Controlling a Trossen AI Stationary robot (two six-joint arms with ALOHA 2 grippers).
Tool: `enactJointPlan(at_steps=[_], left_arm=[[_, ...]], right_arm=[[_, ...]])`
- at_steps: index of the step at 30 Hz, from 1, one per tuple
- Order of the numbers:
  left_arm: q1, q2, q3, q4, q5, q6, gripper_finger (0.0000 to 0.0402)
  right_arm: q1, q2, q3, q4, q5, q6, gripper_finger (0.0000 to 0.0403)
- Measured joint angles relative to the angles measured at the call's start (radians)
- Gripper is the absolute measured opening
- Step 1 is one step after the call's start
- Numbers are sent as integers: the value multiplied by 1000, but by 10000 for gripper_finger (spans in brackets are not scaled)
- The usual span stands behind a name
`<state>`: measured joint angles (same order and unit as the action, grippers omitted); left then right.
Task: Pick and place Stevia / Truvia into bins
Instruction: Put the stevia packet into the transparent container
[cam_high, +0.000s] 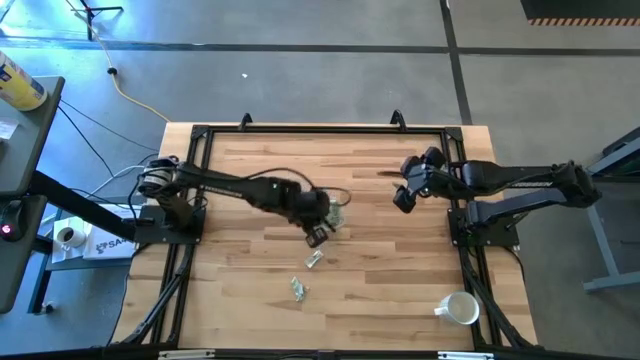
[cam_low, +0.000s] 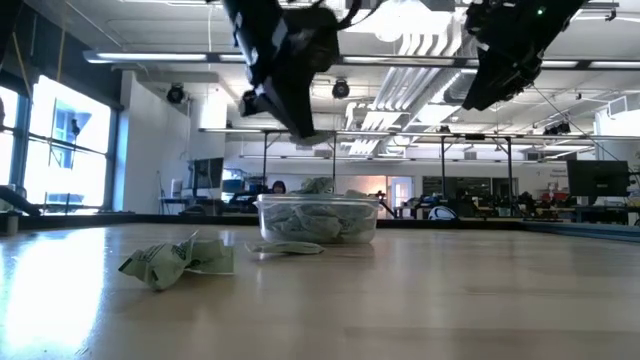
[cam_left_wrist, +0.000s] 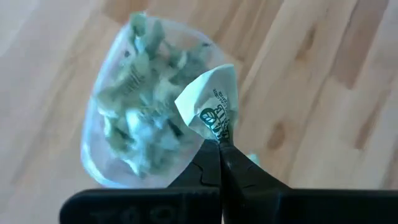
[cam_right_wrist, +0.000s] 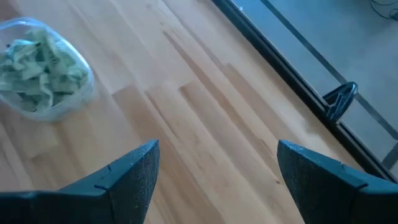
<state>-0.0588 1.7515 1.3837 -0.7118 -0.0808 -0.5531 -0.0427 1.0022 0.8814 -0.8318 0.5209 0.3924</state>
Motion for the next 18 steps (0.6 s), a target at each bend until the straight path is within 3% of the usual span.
enactJointPlan(at_steps=[4, 7, 13, 18], left_arm=[[81, 28, -11, 59, 74, 137, 20], [120, 48, -14, 47, 74, 211, 20], [146, 120, -12, 57, 130, 330, 20], [142, 149, -11, -41, 146, 368, 23]], right_arm=[[46, 10, 0, -1, 39, 56, 314], [65, 12, 0, -2, 63, 99, 314], [70, 13, 0, -16, 75, 142, 314], [69, 13, 0, -22, 93, 158, 314]])
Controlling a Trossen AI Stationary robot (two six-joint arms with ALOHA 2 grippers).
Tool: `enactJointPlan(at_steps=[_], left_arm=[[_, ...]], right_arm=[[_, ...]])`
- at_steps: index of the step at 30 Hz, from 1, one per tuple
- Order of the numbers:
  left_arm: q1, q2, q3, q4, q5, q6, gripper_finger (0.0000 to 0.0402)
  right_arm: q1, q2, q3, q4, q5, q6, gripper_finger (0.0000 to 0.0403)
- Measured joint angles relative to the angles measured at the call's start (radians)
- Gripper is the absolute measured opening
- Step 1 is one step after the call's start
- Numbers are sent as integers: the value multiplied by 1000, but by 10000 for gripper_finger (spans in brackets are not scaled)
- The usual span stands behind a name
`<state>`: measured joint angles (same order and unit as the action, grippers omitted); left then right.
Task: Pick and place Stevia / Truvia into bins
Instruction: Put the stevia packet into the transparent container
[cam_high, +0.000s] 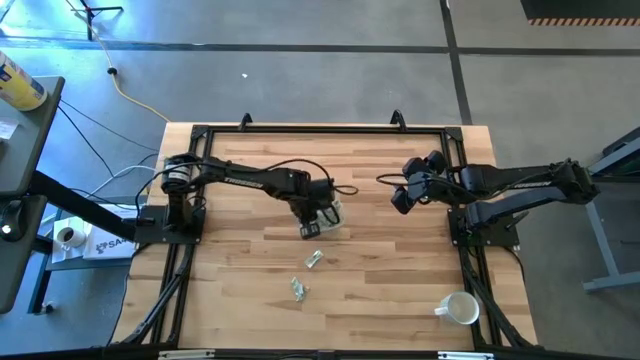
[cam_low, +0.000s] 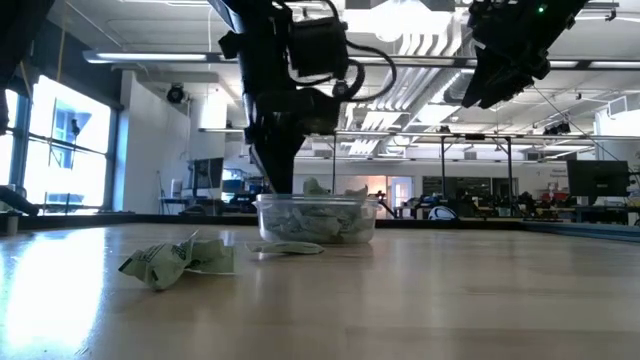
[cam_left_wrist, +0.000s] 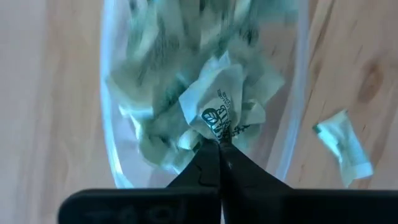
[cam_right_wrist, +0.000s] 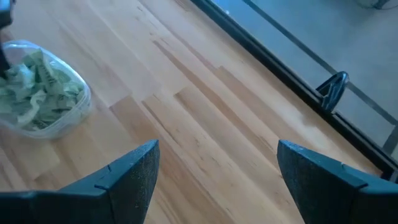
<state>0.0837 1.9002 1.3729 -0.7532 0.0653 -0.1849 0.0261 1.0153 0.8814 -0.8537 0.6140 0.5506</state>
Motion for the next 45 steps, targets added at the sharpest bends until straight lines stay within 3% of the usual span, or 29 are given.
enactJointPlan(at_steps=[8, 20, 27, 38, 45], left_arm=[[1, -5, 7, -83, 8, -5, 101], [-20, -7, 174, -230, -14, -48, 191], [-94, -6, 213, -274, 162, -130, 194], [-230, 4, 45, 4, 128, -455, 197], [-265, 4, -32, 178, 25, -625, 217]], right_arm=[[0, 1, 0, -6, 41, 10, 314], [0, 1, 0, -62, 41, 11, 314], [1, 1, 0, -110, 12, 10, 314], [1, 1, 0, -111, -17, -11, 314], [1, 1, 0, -111, -11, -30, 314]])
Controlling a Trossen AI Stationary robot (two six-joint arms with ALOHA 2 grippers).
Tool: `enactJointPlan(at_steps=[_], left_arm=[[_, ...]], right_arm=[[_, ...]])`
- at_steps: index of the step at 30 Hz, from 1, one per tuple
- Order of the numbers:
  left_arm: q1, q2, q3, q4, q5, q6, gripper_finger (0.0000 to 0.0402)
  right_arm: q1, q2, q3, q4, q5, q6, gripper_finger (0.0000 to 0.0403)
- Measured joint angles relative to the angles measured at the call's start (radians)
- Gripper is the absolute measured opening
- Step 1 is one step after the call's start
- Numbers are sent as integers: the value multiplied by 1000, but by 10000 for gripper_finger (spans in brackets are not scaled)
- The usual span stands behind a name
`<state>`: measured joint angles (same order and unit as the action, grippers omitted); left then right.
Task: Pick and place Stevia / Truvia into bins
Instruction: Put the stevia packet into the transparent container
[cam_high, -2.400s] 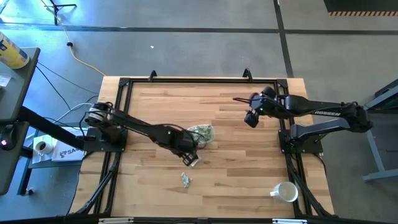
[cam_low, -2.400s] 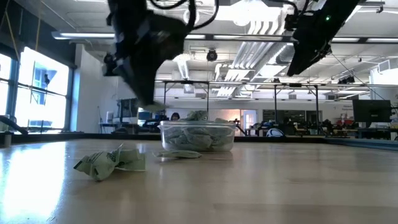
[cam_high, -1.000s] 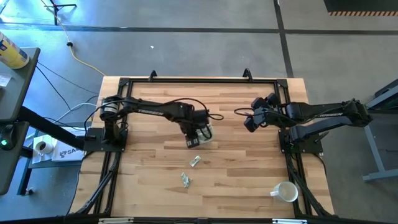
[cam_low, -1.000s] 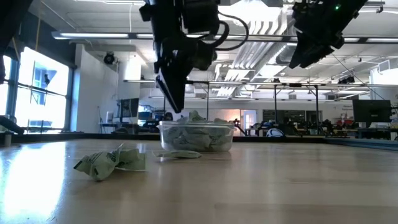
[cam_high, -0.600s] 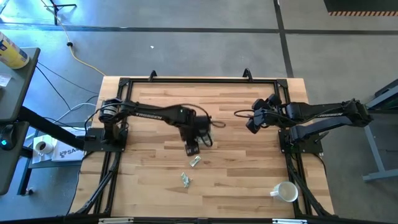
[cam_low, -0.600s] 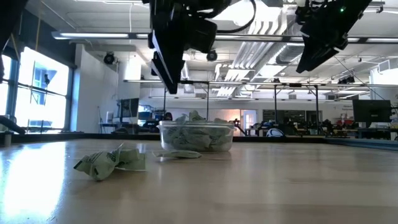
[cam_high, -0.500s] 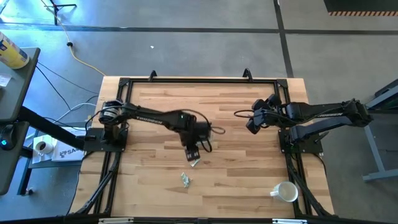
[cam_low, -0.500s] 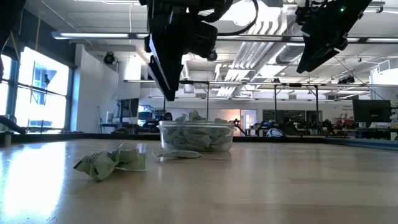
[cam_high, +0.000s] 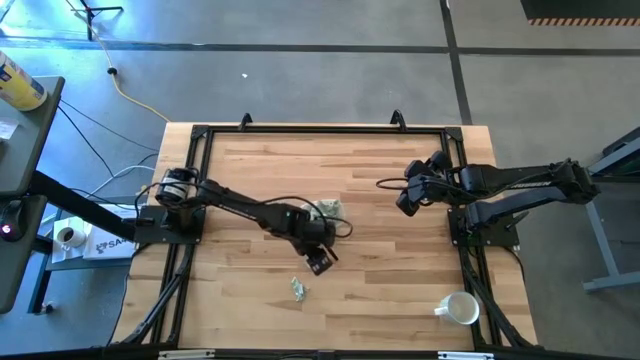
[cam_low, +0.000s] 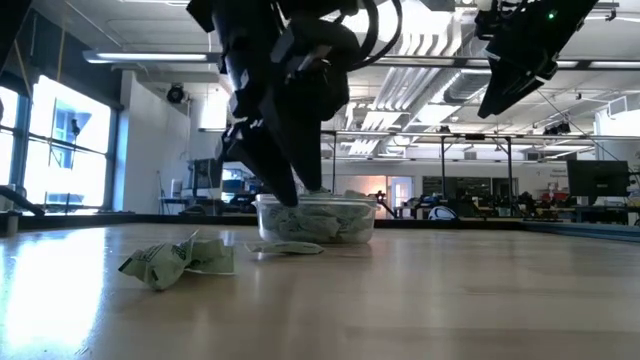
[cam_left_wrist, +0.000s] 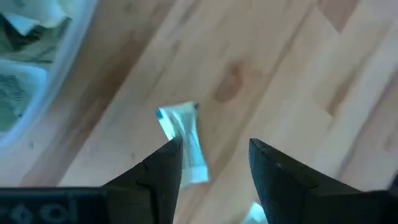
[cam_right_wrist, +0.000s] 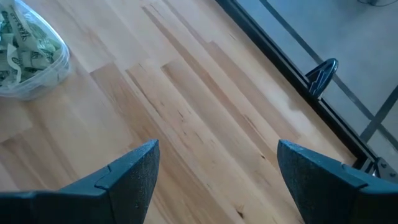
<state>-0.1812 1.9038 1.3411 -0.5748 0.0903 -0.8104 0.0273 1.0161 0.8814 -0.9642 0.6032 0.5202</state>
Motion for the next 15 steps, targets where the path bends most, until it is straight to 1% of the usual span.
enactJointPlan(at_steps=[4, 9, 15], left_arm=[[-17, 25, -8, 17, -40, -9, 223], [-55, 85, -8, 30, -44, -8, 219], [-83, 110, -3, 36, -68, -14, 211]], right_arm=[[0, 0, 0, 0, 19, -4, 314], [0, 0, -5, 0, 21, -4, 314], [0, 0, -69, 1, 6, 17, 314]])
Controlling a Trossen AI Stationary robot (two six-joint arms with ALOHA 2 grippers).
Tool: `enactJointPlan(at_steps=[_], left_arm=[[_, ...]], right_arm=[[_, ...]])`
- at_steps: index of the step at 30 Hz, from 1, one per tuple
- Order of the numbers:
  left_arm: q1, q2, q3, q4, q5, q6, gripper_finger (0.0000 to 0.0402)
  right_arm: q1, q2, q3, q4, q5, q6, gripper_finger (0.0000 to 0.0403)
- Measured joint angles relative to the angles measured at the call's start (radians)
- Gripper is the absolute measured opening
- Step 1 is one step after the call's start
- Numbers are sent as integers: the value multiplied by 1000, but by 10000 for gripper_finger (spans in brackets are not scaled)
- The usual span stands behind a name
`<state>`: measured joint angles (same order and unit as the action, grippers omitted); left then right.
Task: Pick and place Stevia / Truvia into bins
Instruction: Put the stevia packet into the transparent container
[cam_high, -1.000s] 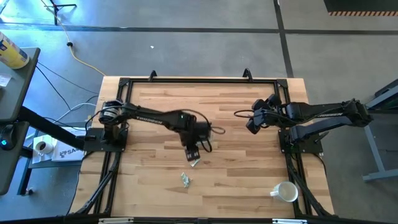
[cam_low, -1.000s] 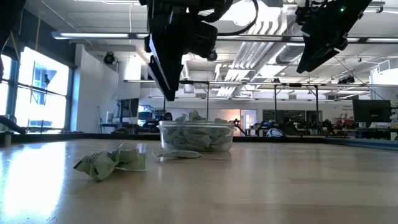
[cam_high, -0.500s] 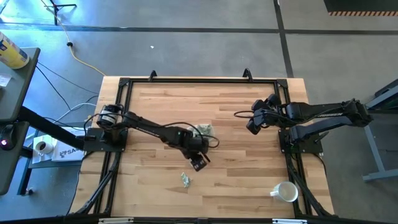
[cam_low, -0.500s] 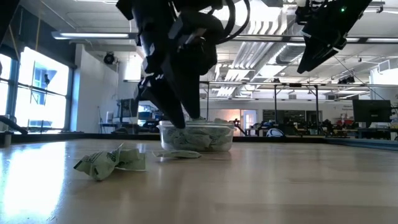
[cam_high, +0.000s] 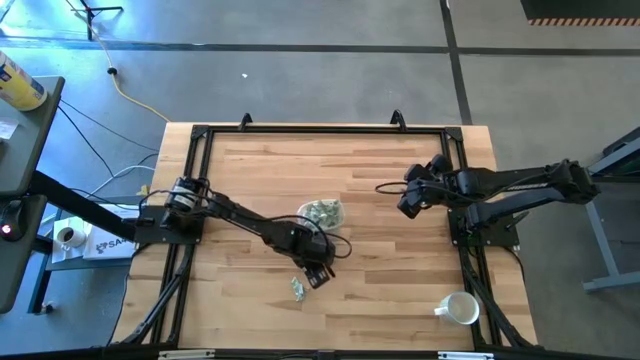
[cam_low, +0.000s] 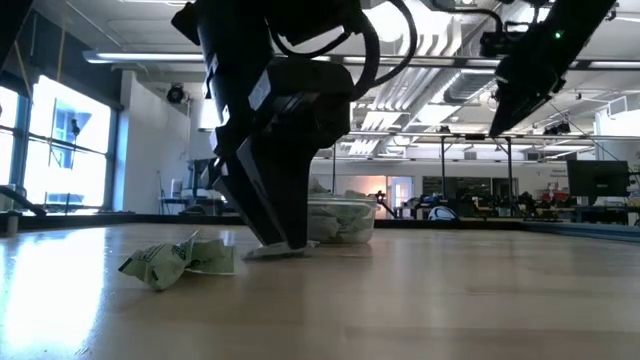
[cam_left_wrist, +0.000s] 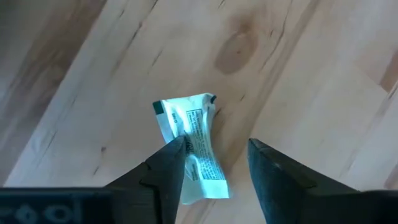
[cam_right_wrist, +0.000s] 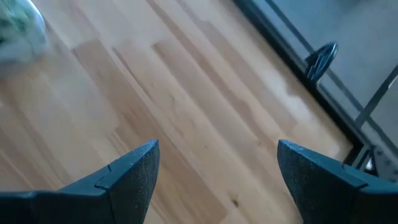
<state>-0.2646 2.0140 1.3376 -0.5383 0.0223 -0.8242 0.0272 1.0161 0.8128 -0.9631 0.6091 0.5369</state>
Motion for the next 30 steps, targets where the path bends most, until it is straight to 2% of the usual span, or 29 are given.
enactJointPlan(at_steps=[4, 11, 17, 22, 27, 30], left_arm=[[4, 2, 0, -24, -11, 0, 167], [39, -9, -2, -76, -22, 0, 24], [98, -104, 10, -183, -27, 52, 36], [165, -236, 67, -198, -22, 242, 20], [275, -242, 70, -171, 40, 405, 20], [326, -205, 73, -110, 75, 497, 20]], right_arm=[[6, -3, -60, 43, -44, 33, 314], [66, -9, -69, 164, -41, 42, 314], [70, -10, -66, 206, -43, 26, 314], [69, -10, -66, 206, -58, 24, 314], [69, -10, -66, 216, -28, 24, 314], [68, -10, -66, 216, -13, 24, 314]])
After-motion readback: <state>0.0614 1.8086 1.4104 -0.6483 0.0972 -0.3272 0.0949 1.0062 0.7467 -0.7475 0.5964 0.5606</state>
